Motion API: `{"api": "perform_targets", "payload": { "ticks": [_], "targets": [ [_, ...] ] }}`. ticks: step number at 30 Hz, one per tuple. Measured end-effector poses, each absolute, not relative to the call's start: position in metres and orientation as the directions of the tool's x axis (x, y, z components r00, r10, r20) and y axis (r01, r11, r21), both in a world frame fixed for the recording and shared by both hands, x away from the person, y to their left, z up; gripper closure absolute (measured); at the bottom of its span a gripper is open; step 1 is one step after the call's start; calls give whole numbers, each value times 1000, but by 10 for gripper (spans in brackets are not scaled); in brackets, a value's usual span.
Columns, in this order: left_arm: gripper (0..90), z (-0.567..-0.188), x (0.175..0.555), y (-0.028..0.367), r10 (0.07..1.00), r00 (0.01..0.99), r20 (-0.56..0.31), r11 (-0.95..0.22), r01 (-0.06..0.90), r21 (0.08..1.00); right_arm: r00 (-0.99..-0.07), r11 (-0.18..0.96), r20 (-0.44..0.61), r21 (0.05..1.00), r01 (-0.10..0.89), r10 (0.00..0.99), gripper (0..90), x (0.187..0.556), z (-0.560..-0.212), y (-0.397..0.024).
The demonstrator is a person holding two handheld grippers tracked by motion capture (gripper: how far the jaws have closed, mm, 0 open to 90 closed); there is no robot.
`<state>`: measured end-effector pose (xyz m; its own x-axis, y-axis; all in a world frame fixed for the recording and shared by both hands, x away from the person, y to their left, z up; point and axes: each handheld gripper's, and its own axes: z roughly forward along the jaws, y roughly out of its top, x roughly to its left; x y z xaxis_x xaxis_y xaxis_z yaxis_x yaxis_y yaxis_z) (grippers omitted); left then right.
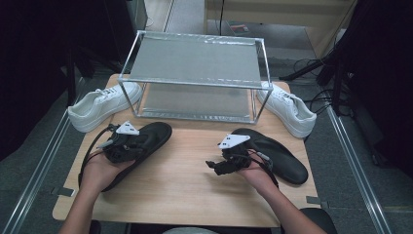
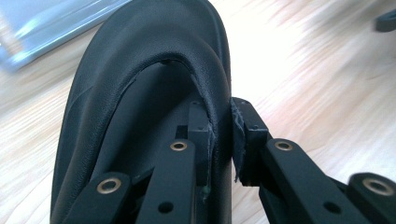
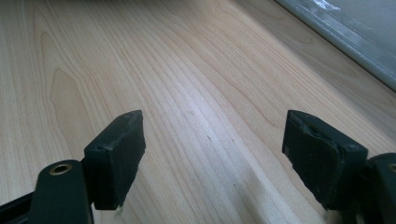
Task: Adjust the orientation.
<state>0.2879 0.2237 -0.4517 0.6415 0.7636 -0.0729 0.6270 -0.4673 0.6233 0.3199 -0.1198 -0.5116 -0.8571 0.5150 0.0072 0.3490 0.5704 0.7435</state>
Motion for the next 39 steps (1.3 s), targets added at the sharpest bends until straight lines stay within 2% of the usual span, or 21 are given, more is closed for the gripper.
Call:
{"api": "perform_targets", "payload": {
  "ticks": [5,23,32,39],
  "targets": [
    [796,-451,293,198,721,687,-85,-500,601,623,-849,566,5,743,357,529,223,318,-512,-125],
    [795,-469,322,126,644,755,-123,-575,584,573,-808,527,15,750,399,589,223,310,-514,-147],
    [795,-484,332,100,611,774,-168,-571,578,583,-802,517,25,753,407,596,224,307,-514,-149],
    [792,-496,334,97,592,783,-190,-576,576,580,-815,517,35,756,400,579,226,307,-514,-150]
  ]
}}
